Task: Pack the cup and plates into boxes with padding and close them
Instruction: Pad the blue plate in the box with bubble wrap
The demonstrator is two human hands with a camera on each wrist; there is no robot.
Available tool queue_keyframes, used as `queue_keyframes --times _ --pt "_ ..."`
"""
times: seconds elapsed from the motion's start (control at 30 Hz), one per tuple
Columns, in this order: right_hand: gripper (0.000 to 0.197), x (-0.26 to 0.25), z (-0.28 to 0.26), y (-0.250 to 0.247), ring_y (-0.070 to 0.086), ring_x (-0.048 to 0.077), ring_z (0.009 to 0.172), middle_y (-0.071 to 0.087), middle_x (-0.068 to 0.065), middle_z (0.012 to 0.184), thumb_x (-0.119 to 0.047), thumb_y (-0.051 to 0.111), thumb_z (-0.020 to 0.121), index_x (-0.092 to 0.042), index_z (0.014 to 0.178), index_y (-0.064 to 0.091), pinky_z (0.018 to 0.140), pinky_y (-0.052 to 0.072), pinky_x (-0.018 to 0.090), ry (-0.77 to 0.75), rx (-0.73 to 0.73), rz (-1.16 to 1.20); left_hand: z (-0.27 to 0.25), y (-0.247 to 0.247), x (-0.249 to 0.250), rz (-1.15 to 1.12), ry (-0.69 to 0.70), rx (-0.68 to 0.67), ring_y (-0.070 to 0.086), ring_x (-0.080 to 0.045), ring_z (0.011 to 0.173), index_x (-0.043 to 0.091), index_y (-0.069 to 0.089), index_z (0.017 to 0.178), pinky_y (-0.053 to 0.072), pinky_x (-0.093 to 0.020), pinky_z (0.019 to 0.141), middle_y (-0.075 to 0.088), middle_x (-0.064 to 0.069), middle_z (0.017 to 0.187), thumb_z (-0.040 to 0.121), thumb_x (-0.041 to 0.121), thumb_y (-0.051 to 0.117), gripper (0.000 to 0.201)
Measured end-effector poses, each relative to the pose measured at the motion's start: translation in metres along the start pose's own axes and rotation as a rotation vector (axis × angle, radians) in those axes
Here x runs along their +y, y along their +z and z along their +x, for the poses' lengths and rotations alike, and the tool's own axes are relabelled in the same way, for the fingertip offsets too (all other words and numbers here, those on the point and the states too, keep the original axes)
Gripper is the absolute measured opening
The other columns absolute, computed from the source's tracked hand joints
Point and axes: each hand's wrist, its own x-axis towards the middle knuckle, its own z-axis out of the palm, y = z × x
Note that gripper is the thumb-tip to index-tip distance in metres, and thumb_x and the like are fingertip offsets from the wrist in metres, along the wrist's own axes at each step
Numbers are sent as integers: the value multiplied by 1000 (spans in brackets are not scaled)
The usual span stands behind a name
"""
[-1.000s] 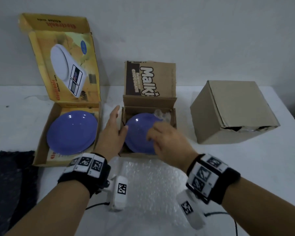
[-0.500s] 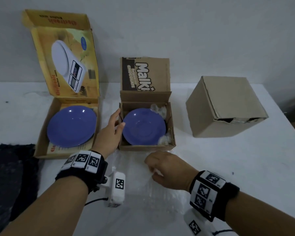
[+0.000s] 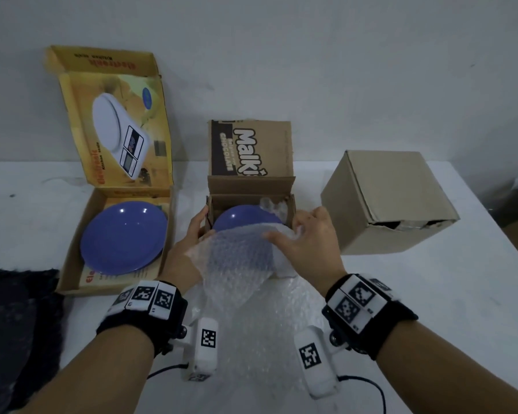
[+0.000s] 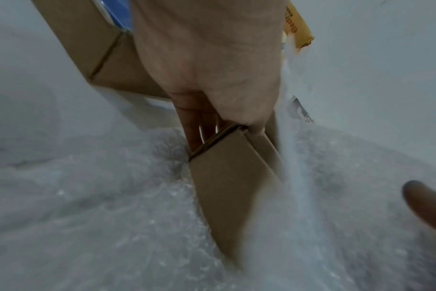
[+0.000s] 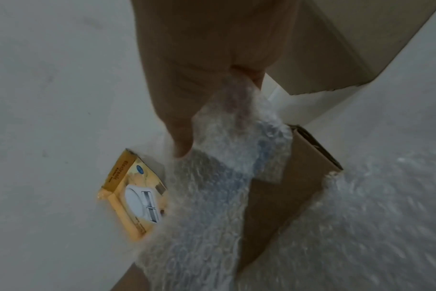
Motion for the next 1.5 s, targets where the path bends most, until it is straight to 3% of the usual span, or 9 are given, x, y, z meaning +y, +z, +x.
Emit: queue_keyframes --times 0.23,0.37,0.57,0.77,0.87,0.93,1.2,1.33,1.5 --pt "22 7 16 -2 47 18 67 47 -6 68 4 47 81 -17 76 42 58 37 26 146 18 90 0 1 13 154 44 0 61 -27 109 48 14 145 49 -38 88 56 -1 136 100 40 35 50" --pt "48 5 19 -3 49 18 92 49 2 103 -30 67 76 -19 118 46 81 45 30 58 -66 27 3 3 10 153 29 31 58 -29 115 40 17 148 46 -39 91 55 -3 137 100 37 37 52" --pt "41 6 24 1 47 18 76 47 5 83 3 55 78 -31 61 39 67 35 22 86 -70 58 5 5 7 119 33 43 55 -27 119 44 18 147 44 -39 97 55 -3 136 100 39 36 50" --pt "32 4 36 -13 62 23 88 63 5 95 -1 46 91 -28 107 50 76 57 36 191 24 92 4 5 6 134 40 54 58 -31 112 43 19 147 44 -35 87 58 -8 132 100 38 35 50" --pt "5 2 42 -16 65 18 82 65 -3 83 -30 64 88 -29 88 59 68 50 26 145 55 100 3 4 6 142 37 62 59 -32 109 43 19 147 45 -37 88 58 -9 131 100 38 34 50" --pt "36 2 42 -14 60 15 79 62 -4 84 -49 76 71 -27 89 55 67 49 27 121 -19 56 3 5 6 134 42 61 59 -32 108 43 19 147 45 -38 88 59 -9 130 100 38 34 50" --pt "20 3 40 3 59 22 84 54 4 99 5 52 83 -14 81 57 70 51 29 56 -107 23 5 6 4 130 49 62 61 -26 98 43 18 147 45 -32 80 64 -7 121 101 37 33 49" --pt "27 -6 38 5 61 27 71 63 11 75 3 46 81 -15 66 59 65 56 40 98 -124 177 4 7 5 153 64 86 58 -22 88 41 20 147 41 -28 75 61 1 109 101 36 31 47" --pt "31 -28 29 29 45 18 84 43 8 101 -12 54 69 -27 90 38 65 41 26 87 -185 464 10 4 3 188 61 140 59 -22 76 41 30 142 37 -28 63 62 1 88 101 37 33 41"
